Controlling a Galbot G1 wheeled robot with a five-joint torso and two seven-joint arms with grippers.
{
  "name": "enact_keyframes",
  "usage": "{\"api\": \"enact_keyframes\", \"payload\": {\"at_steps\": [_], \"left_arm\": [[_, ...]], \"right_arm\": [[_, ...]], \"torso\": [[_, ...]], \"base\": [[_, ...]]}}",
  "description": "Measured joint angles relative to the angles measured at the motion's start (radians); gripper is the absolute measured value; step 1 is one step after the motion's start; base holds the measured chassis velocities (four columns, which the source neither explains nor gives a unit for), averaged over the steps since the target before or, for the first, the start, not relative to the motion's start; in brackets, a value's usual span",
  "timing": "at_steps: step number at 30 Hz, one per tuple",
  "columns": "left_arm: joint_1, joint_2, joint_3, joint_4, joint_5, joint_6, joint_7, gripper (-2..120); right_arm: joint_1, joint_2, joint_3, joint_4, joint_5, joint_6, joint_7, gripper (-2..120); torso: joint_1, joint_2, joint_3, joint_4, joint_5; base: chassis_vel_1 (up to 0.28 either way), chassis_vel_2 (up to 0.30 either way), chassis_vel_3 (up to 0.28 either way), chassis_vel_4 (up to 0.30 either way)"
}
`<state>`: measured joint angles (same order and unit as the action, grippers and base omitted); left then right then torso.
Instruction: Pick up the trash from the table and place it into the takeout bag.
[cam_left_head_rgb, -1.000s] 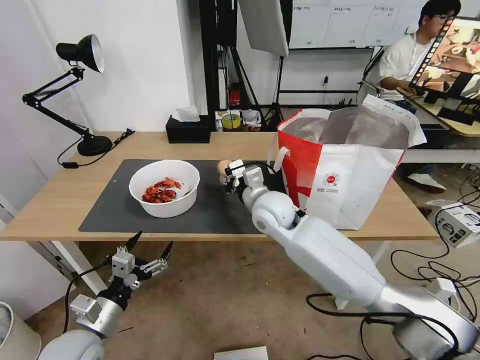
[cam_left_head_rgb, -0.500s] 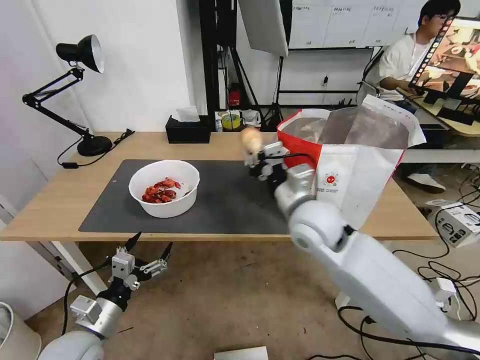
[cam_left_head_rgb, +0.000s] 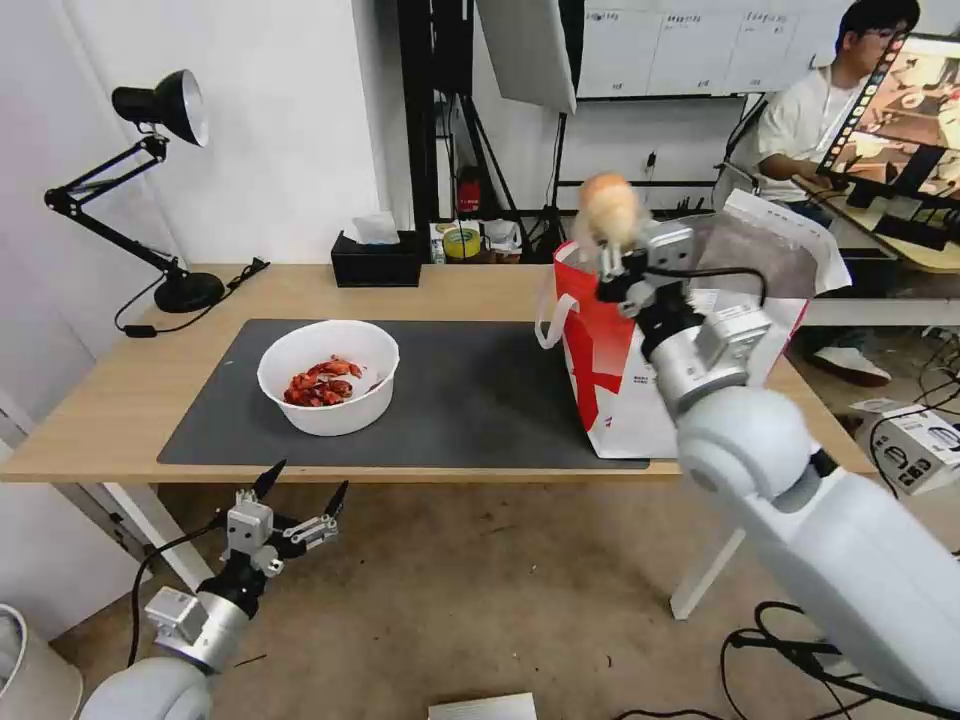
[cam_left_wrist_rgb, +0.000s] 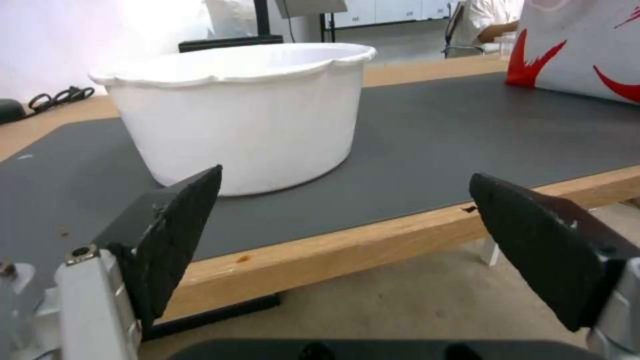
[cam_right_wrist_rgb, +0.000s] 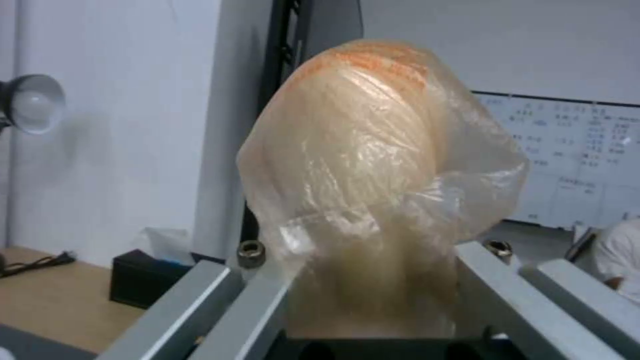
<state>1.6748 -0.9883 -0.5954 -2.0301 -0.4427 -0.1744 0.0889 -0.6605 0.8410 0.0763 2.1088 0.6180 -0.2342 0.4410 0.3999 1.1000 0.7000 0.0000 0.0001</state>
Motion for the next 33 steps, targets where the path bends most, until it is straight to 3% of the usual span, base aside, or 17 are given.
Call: {"api": "enact_keyframes", "payload": {"at_steps": [13, 22, 33], "left_arm": [[-0.006, -0.001, 0.009, 0.004, -0.003, 0.0, 0.001, 100], [-0.025, 0.0, 0.022, 0.014, -0.003, -0.002, 0.001, 100], [-0.035, -0.001, 0.033, 0.022, -0.002, -0.003, 0.002, 100]], "right_arm": [[0.006, -0.044, 0.03, -0.081, 0.005, -0.09, 0.08, 6], [0.041, -0.043, 0.033, -0.117, 0.088, -0.159, 0.128, 6], [0.052, -0.048, 0.035, -0.125, 0.093, -0.184, 0.137, 43]], "torso": [[0.0, 0.0, 0.0, 0.0, 0.0], [0.0, 0.0, 0.0, 0.0001, -0.0002], [0.0, 0.0, 0.0, 0.0, -0.0001]], "base": [[0.0, 0.0, 0.0, 0.0], [0.0, 0.0, 0.0, 0.0], [0.0, 0.0, 0.0, 0.0]]}}
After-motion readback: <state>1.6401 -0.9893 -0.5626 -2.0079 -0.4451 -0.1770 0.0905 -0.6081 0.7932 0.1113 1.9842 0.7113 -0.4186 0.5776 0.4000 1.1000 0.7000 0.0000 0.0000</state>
